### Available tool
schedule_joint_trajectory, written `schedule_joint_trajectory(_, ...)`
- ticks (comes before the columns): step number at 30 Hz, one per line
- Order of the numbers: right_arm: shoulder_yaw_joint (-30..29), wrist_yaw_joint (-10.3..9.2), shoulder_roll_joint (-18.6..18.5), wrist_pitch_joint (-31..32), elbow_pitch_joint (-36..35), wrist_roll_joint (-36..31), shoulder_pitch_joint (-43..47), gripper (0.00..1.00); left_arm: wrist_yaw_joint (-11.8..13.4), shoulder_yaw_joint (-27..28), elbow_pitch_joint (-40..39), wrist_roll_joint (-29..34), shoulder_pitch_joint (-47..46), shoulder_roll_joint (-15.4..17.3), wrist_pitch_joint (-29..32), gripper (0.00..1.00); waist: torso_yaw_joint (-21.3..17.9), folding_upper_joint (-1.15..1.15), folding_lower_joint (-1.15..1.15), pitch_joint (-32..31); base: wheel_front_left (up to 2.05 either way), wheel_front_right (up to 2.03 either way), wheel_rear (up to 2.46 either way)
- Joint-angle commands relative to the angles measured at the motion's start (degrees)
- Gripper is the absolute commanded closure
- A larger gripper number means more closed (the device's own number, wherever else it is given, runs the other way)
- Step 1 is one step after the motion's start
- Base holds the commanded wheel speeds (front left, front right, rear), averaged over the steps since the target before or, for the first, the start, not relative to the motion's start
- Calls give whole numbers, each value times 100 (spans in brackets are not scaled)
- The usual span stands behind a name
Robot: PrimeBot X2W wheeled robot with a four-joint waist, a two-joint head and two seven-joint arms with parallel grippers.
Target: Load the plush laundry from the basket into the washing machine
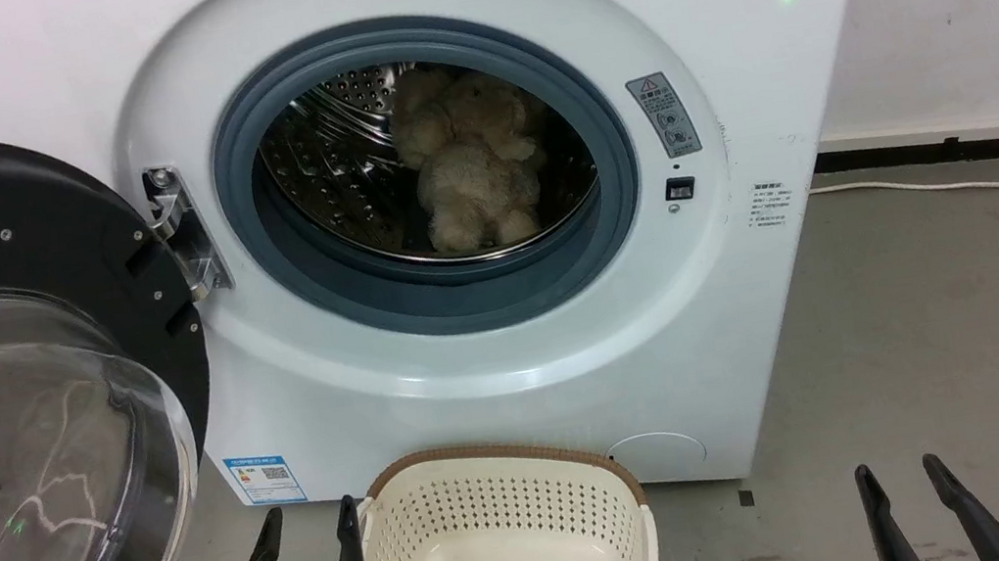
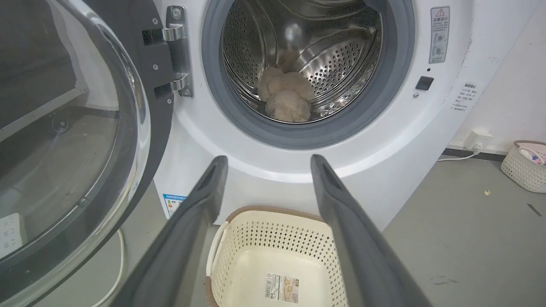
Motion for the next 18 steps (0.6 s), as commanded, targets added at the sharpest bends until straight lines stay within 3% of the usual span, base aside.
schedule_joint_trajectory(1, 14, 5, -12, -38, 24, 42, 60, 0, 36, -6, -26, 11, 69, 19, -33, 0, 1, 0, 0, 8, 0, 0, 0)
schedule_joint_trajectory(10, 16, 5, -12, -45, 55, 52, 8, 0, 40, -39, 34, 3, -4, 41, -128, 0, 3, 0, 0, 45, 0, 0, 0)
schedule_joint_trajectory(11, 5, 0, 0, -12, 41, 8, -2, 100, 27, -39, 30, 0, -3, 27, -97, 100, 4, 0, 0, 47, 0, 0, 0)
schedule_joint_trajectory(18, 0, 0, 0, 19, 23, -18, -16, 100, 20, -24, 16, 32, -6, 10, -55, 100, -1, 0, 0, 56, 0, 0, 0)
